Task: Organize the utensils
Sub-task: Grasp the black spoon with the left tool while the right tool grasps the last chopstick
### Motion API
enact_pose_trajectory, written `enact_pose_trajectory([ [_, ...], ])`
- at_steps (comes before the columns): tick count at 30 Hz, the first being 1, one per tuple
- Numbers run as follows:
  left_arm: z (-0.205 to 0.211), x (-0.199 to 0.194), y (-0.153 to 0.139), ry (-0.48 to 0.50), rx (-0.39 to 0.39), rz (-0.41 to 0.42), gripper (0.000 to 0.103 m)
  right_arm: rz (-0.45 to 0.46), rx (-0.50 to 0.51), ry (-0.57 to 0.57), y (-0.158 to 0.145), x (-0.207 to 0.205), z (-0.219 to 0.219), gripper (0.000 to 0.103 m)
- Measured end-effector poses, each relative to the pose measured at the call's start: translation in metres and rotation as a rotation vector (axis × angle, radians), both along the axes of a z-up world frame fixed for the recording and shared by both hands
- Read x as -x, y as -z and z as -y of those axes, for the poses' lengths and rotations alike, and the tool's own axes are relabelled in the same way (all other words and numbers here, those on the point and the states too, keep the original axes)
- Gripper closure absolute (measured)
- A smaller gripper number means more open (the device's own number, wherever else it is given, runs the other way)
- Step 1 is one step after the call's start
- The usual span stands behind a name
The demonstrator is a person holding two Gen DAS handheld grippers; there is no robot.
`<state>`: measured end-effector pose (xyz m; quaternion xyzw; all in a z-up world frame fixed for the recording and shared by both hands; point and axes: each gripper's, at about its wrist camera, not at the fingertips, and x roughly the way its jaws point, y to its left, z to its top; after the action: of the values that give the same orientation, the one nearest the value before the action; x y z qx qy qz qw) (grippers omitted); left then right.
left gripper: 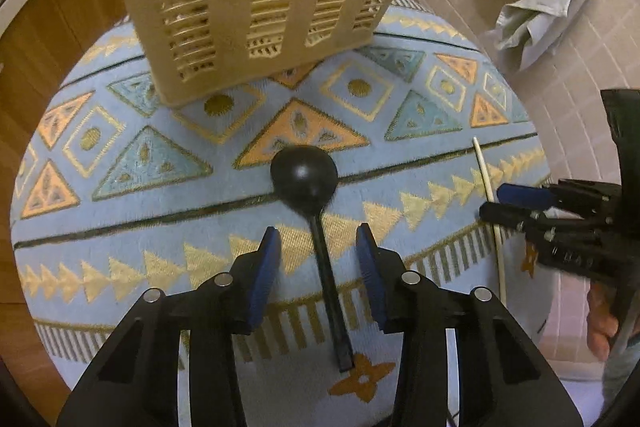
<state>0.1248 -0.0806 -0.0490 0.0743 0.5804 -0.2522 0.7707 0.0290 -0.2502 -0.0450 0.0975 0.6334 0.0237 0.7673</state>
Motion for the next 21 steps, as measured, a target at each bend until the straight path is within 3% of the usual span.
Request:
enact_pose_trajectory([
  [4,0.014,-0.001,0.001,0.029,-0.088,0.018,0.068,-0.006,0.098,-0.035,0.000,-0.001,-0.020,0.068],
  [8,0.031,-0.003,0.005,0.046,-0.161,0.043,0.077,-0.029,0.109,-0.031,-0.001,-0.003,-0.027,0.071],
  [9,0.033,-0.004,0.005,0.048,-0.169,0.043,0.077,-0.032,0.118,-0.036,-0.001,-0.003,-0.028,0.073],
  [12,0.043,-0.003,0.008,0.061,-0.217,0.067,0.083,-0.054,0.106,-0.064,-0.003,-0.004,-0.035,0.096],
  [14,0.050,-0.002,0.010,0.071,-0.248,0.091,0.090,-0.051,0.123,-0.086,-0.003,-0.001,-0.039,0.098],
  [16,0.052,-0.002,0.011,0.070,-0.249,0.098,0.098,-0.045,0.127,-0.096,-0.003,0.001,-0.041,0.098],
  [18,0.049,-0.002,0.011,0.058,-0.224,0.094,0.098,-0.047,0.091,-0.091,-0.005,0.005,-0.039,0.098],
  [21,0.038,0.002,0.005,0.039,-0.124,0.099,0.099,-0.009,0.024,-0.080,-0.011,0.014,-0.034,0.098],
])
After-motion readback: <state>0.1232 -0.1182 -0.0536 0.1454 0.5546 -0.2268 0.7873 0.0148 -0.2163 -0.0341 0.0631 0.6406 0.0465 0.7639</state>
